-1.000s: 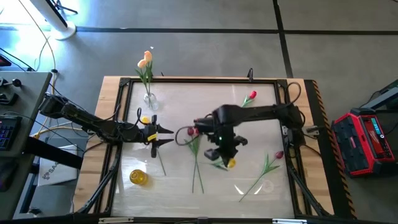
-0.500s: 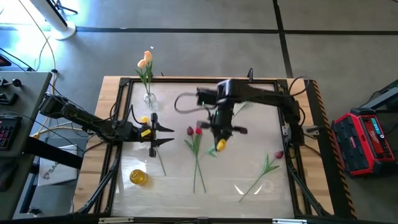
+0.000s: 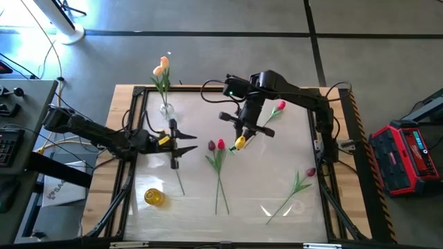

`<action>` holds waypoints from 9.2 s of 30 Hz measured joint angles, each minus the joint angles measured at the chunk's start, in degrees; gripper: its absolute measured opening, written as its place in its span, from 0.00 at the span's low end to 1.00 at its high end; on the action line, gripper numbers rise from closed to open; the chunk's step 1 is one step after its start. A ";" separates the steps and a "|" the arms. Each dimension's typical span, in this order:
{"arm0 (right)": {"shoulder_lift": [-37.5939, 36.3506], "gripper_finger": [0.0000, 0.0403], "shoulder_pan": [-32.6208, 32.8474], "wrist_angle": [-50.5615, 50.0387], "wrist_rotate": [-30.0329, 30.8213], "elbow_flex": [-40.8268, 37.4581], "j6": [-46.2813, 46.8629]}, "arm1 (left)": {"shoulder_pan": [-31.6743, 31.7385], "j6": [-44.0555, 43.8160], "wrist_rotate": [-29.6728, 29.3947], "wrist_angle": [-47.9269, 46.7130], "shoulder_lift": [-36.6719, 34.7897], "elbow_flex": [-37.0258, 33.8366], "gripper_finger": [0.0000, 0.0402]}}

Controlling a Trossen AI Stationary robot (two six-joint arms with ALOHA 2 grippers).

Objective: Sort flowers into vase by color
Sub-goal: Put the yellow tulip into the transparent vase

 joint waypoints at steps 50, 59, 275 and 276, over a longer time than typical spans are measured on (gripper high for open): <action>-0.11 0.13 0.22 2.13 3.07 -0.02 -13.67 | 2.78 2.16 13.90 8.65 33.94 22.16 0.00; -0.11 0.33 0.81 -0.93 -1.84 -0.02 -16.14 | 2.75 1.62 16.77 8.85 33.88 22.16 0.00; -2.89 0.34 1.99 91.45 64.89 -71.30 -81.51 | 36.48 -40.31 2.93 -76.58 -25.50 13.06 0.22; -2.89 0.34 2.26 91.59 64.89 -71.30 -80.92 | 35.16 -41.34 2.64 -77.01 -25.23 13.06 0.22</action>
